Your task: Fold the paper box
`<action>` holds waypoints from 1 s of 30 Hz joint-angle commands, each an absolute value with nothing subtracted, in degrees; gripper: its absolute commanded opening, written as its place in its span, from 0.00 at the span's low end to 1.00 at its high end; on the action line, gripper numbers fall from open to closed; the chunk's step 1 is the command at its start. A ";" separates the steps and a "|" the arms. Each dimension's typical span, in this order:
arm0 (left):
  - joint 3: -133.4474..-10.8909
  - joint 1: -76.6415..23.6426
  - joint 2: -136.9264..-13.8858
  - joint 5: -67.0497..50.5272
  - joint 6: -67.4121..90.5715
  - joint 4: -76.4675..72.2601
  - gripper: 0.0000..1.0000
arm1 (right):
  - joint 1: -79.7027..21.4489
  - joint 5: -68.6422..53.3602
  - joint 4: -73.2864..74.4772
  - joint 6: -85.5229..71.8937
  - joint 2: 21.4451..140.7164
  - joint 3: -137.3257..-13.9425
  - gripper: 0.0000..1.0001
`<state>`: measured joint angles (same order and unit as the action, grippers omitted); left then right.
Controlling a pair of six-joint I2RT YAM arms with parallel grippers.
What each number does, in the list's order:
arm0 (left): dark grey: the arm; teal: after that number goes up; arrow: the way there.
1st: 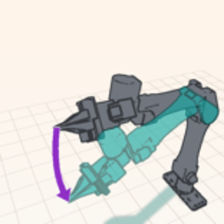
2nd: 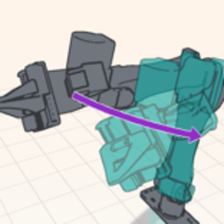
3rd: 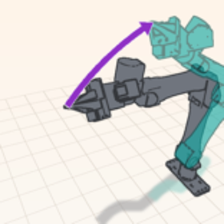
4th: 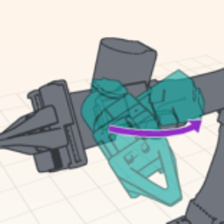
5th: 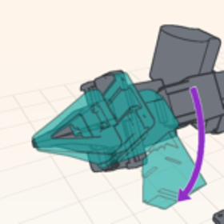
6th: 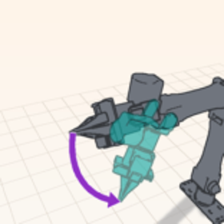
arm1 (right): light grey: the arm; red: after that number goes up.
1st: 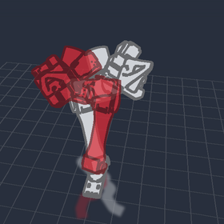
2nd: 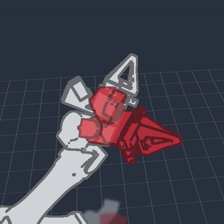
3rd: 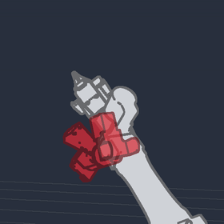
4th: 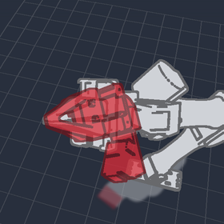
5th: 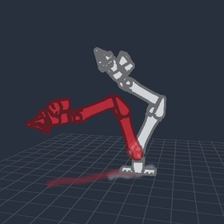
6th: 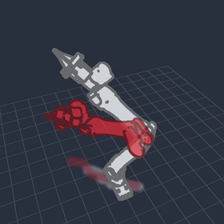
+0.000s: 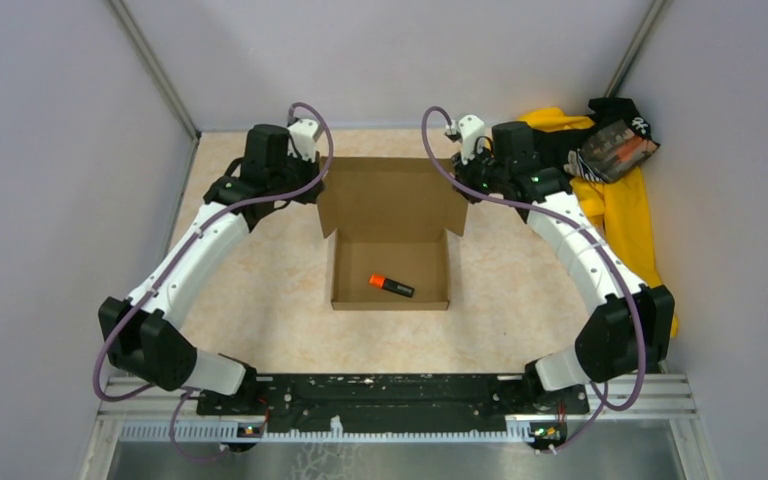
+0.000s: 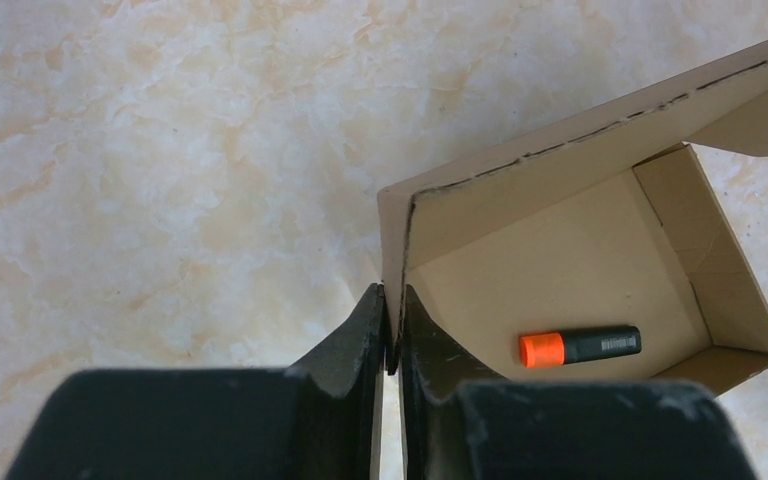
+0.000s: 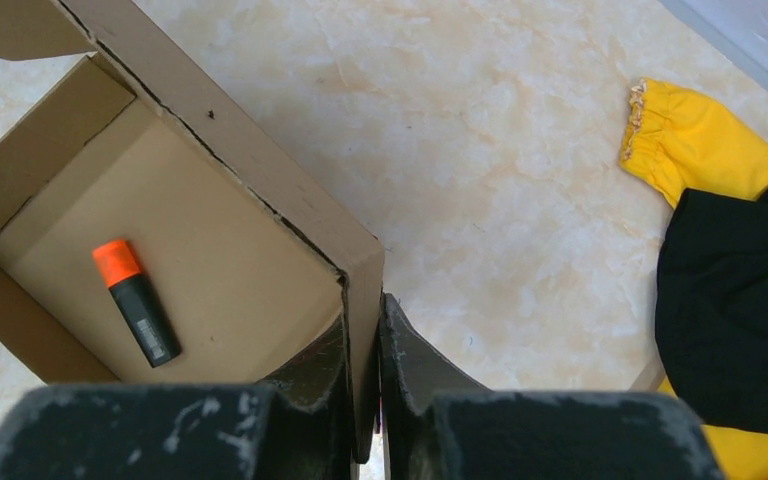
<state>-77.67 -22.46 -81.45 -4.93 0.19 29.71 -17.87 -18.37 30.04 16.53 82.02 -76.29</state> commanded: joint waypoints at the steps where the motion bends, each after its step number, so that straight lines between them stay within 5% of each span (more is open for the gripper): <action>1: -79.24 -24.37 -82.32 -2.81 2.54 28.57 0.12 | -20.05 -15.75 28.37 14.75 80.93 -79.25 0.06; 30: -77.02 -30.59 -81.31 5.09 9.85 23.74 0.11 | -30.80 6.85 21.82 1.93 80.24 -77.34 0.00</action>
<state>-77.30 -28.25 -81.69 7.20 7.77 28.27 -27.92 5.43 28.18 4.67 82.00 -76.88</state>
